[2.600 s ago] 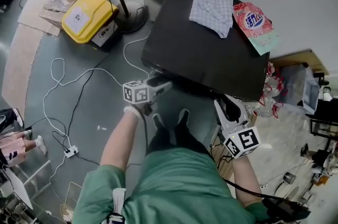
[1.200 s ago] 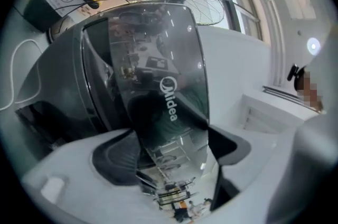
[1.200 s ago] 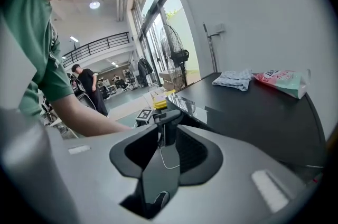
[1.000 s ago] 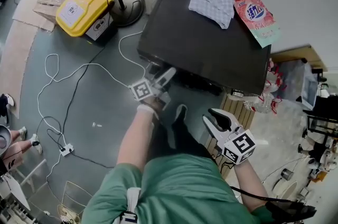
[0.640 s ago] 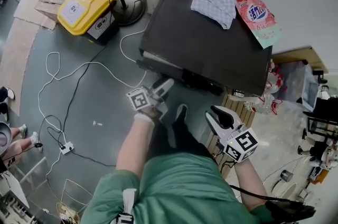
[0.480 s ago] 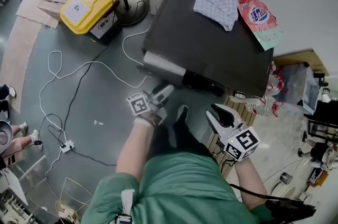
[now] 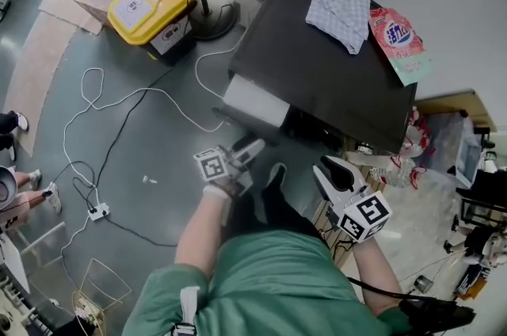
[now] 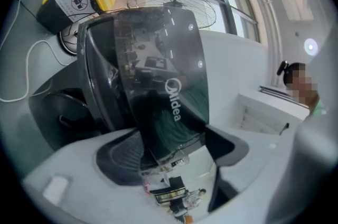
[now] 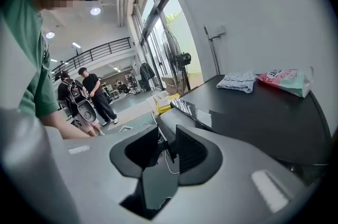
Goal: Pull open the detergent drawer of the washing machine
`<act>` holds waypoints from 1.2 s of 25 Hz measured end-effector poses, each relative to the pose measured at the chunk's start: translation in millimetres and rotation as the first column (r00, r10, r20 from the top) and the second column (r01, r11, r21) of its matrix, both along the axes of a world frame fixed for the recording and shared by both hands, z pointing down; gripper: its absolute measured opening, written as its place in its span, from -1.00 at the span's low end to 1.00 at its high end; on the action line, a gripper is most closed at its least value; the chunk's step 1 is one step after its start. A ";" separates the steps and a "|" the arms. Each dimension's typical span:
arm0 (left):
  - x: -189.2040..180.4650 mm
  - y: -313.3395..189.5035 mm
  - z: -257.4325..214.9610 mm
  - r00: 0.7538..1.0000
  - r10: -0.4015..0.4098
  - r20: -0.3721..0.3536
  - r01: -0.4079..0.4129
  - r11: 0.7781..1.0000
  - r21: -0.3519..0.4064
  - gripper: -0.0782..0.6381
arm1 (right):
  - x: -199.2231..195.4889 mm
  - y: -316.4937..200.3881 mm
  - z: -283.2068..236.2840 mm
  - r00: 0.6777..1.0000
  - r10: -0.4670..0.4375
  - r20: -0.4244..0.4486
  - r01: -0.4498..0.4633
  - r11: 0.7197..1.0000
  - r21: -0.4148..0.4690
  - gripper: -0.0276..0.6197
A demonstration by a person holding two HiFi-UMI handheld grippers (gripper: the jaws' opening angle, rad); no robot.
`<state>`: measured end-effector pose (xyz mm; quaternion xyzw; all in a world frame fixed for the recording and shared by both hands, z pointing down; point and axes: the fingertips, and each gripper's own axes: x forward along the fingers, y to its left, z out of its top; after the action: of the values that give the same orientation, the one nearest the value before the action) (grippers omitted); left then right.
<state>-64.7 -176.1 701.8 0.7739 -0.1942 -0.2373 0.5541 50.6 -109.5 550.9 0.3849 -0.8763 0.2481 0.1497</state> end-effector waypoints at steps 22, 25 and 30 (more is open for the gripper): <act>-18.5 36.2 -3.0 1.000 -0.014 0.017 0.014 1.000 -0.026 0.25 | -15.8 6.5 -22.6 0.999 -0.041 0.011 0.040 0.999 0.035 -0.60; -19.0 36.8 0.4 0.999 -0.010 0.039 0.011 1.000 -0.025 0.26 | -15.1 3.8 -23.0 0.999 -0.036 0.018 0.035 0.999 0.037 -0.60; -21.2 38.5 4.6 0.995 0.002 0.098 0.003 0.999 -0.045 0.27 | -18.0 -1.6 -22.9 0.999 -0.034 0.027 0.033 0.999 0.039 -0.60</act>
<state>-85.9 -137.6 706.3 0.7720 -0.2266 -0.1948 0.5610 32.7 -111.1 528.0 0.3695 -0.8892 0.2340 0.1344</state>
